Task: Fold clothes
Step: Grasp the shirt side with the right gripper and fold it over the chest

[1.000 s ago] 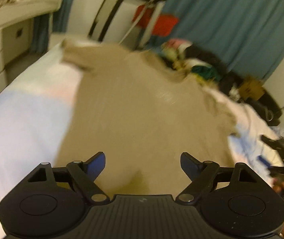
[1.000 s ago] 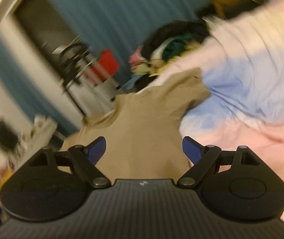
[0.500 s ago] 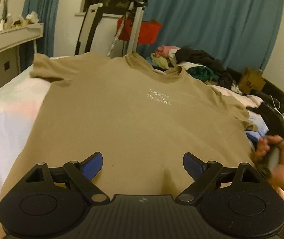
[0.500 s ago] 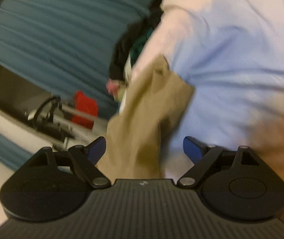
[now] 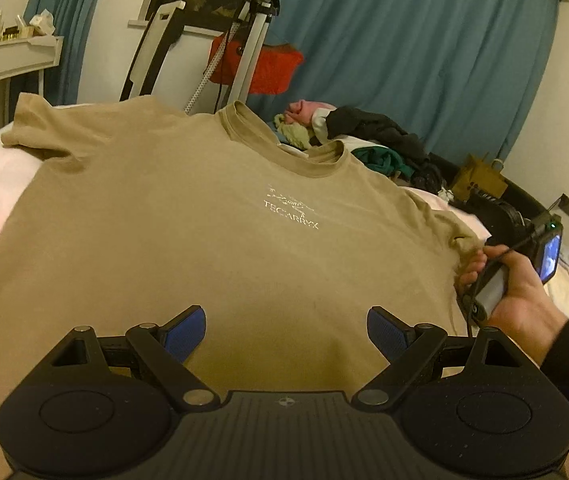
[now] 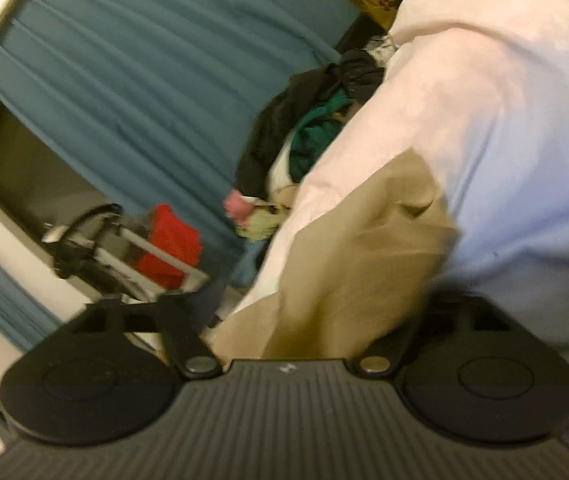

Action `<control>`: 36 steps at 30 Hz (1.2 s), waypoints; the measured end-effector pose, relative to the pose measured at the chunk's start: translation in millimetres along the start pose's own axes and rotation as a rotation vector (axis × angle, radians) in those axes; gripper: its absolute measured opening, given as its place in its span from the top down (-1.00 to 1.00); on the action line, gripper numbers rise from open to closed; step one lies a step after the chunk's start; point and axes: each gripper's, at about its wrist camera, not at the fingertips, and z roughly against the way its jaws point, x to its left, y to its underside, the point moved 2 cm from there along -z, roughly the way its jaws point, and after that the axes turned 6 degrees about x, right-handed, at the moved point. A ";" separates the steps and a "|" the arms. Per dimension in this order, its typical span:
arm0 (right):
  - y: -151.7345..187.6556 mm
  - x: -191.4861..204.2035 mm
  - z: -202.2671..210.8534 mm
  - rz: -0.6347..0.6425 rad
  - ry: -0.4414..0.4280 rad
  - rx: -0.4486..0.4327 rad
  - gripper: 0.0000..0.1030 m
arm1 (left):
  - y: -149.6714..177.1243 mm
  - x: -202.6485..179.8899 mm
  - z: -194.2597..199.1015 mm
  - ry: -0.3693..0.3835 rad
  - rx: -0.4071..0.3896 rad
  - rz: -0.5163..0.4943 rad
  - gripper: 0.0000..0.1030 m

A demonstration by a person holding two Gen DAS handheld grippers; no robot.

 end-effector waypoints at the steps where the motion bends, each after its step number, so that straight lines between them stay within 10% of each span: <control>1: -4.6 0.2 -2.0 0.002 0.033 0.011 0.59 | -1.4 1.6 -1.1 0.004 0.000 0.006 -0.74; 2: -9.5 4.1 -0.9 0.023 0.053 0.015 0.85 | -2.7 1.9 1.0 -0.006 -0.007 0.001 -0.74; 14: 5.7 154.6 40.5 0.590 0.207 -0.082 0.86 | -17.0 6.9 59.3 -0.078 -0.087 -0.129 -0.74; 26: 216.6 268.6 -21.9 1.244 0.265 0.033 0.86 | -35.0 81.9 111.3 -0.087 -0.247 0.069 -0.76; 33: 267.7 262.2 -60.5 1.273 0.332 0.176 0.82 | -38.0 103.7 91.2 -0.088 -0.200 0.126 -0.76; 36: 250.3 264.9 -56.5 1.143 0.255 0.264 0.09 | -37.9 104.4 87.5 -0.090 -0.198 0.125 -0.76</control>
